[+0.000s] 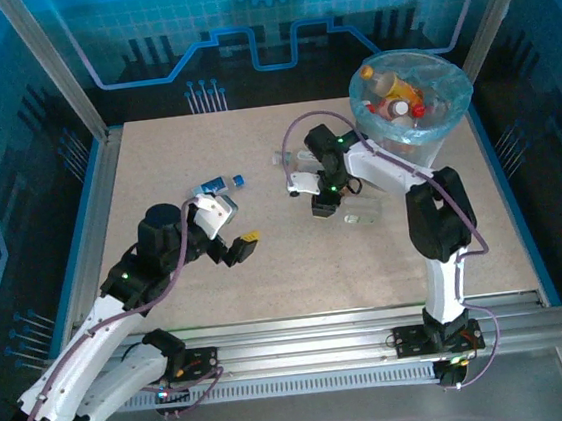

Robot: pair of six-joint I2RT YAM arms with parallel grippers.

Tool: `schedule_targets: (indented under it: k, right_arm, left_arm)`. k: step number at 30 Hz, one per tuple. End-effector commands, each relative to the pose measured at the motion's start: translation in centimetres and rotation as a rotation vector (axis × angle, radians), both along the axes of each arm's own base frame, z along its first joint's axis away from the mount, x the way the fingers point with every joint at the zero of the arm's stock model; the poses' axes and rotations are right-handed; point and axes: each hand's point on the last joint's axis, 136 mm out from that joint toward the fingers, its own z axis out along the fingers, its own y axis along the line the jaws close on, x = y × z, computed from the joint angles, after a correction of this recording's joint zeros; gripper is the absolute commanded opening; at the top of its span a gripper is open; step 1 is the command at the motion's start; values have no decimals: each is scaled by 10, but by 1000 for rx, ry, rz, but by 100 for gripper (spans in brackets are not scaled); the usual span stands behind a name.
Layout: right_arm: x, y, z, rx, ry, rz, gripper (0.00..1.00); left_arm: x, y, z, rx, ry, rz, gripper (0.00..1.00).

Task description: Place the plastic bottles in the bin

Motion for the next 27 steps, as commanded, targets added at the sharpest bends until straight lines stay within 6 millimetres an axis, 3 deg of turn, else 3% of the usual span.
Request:
schedule_targets:
  k: [1, 4, 7, 11, 14, 21, 23, 25, 27]
  right_arm:
    - [-8, 11, 37, 120, 25, -20, 33]
    - [-7, 21, 67, 214, 10, -39, 32]
    - [-6, 33, 111, 343, -41, -51, 32]
    - [2, 39, 182, 484, -159, -89, 30]
    - [17, 34, 232, 527, -288, -156, 28]
    - [75, -9, 337, 598, -667, -467, 26]
    - [98, -26, 355, 590, -762, -597, 23]
    - [123, -47, 367, 562, -839, -749, 6]
    - [149, -69, 373, 512, -924, -918, 4]
  left_arm:
    - [1, -6, 30, -69, -59, -25, 99]
    - [2, -8, 37, -96, -57, -24, 99]
    - [7, -10, 50, -134, -59, -13, 98]
    - [18, -20, 83, -200, -89, -4, 96]
    - [30, -35, 110, -245, -122, -9, 95]
    - [54, -94, 164, -288, -167, -91, 95]
    - [65, -107, 174, -313, -164, -94, 95]
    - [78, -115, 185, -353, -149, -72, 95]
    - [90, -122, 192, -388, -133, -56, 95]
